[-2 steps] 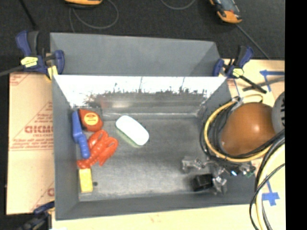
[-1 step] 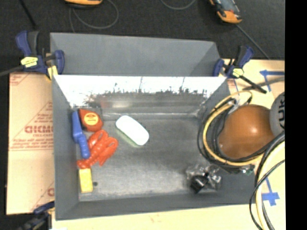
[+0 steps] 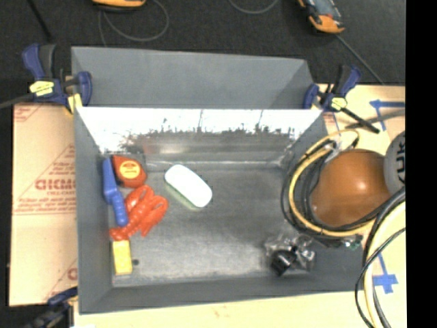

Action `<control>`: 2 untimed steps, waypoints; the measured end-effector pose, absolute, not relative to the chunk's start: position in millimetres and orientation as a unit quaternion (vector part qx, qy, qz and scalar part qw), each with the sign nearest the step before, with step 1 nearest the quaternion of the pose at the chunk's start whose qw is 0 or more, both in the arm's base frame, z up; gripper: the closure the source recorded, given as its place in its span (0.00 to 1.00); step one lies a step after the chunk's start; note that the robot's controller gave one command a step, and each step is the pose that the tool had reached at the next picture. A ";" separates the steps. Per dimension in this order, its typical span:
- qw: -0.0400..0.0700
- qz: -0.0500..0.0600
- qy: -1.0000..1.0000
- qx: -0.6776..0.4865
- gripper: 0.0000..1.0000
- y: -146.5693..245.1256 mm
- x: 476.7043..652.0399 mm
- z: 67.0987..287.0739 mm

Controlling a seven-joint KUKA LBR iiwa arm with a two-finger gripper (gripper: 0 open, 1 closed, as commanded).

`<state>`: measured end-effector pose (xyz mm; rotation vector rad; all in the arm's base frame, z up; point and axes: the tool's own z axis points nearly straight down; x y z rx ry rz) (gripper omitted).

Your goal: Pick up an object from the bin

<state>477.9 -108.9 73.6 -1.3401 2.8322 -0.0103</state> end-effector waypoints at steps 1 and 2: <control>0.004 -0.002 0.904 -0.428 1.00 -108.5 477.4 75.9; 0.002 -0.001 0.905 -0.426 1.00 -108.4 476.9 84.8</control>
Offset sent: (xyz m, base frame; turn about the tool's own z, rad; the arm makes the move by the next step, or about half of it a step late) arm 0.0000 0.0002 0.0163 0.0000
